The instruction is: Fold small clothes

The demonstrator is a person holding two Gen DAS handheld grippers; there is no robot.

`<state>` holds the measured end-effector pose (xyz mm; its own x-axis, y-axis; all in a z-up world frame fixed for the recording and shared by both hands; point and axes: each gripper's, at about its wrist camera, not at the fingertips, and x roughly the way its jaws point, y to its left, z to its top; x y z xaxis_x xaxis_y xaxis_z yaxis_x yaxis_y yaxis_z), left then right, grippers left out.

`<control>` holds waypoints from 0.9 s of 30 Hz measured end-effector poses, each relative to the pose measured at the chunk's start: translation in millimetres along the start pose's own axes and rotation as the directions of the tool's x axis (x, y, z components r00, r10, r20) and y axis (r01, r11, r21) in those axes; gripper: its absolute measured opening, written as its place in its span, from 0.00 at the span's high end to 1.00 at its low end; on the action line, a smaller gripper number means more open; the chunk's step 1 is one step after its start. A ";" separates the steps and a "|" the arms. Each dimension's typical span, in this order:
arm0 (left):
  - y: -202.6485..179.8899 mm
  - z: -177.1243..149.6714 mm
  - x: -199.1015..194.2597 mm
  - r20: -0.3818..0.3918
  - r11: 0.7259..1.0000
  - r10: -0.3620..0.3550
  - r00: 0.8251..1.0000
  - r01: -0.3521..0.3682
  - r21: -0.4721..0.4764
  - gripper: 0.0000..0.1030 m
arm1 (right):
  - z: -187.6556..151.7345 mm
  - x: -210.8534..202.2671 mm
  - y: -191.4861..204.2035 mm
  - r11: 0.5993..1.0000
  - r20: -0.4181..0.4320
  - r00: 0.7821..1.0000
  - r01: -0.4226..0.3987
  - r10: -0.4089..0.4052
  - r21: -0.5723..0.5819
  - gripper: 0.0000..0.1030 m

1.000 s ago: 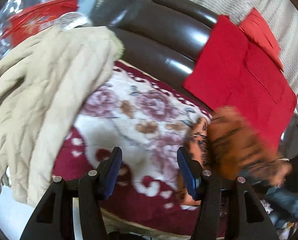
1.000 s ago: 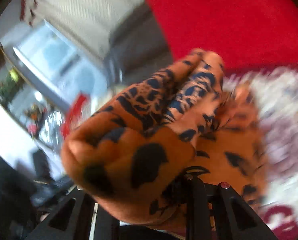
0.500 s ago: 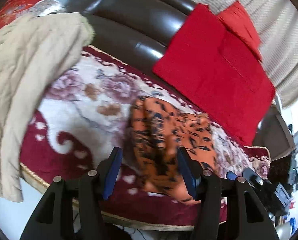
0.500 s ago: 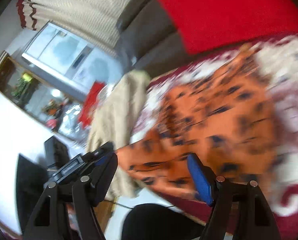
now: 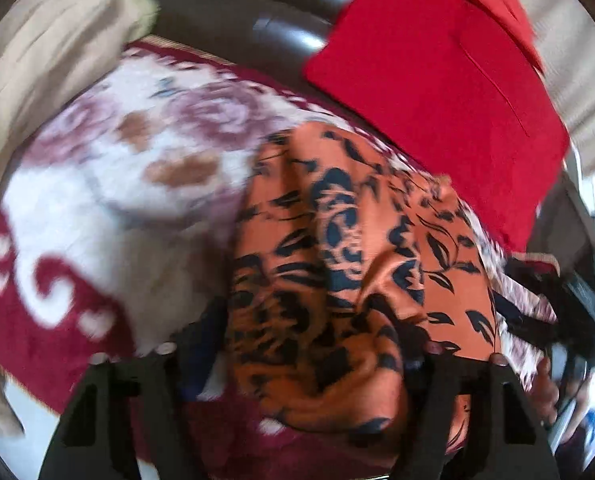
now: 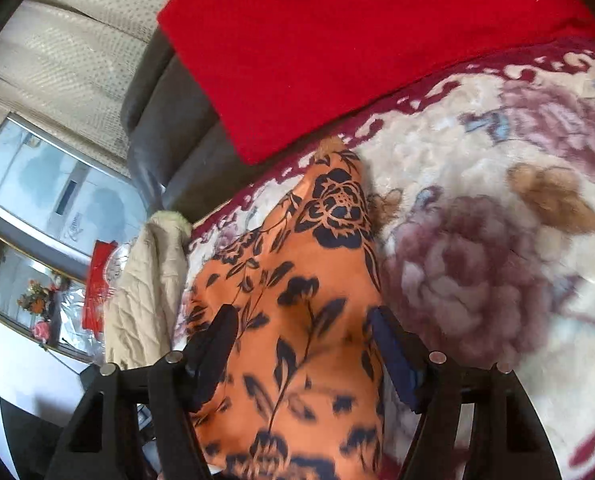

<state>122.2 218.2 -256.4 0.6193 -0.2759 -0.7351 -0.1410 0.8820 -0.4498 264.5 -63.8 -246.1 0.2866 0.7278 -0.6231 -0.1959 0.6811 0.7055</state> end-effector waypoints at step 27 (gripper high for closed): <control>15.4 -3.3 -5.9 -0.044 1.000 0.018 0.999 -0.019 -0.025 0.23 | 13.1 43.2 5.1 1.000 -0.062 0.998 0.018 -0.018 -0.002 0.23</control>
<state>113.8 232.2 -260.7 0.5817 -0.2768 -0.7649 -0.1721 0.8772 -0.4483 288.1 -29.9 -265.0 0.2314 0.7190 -0.6554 -0.1925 0.6942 0.6936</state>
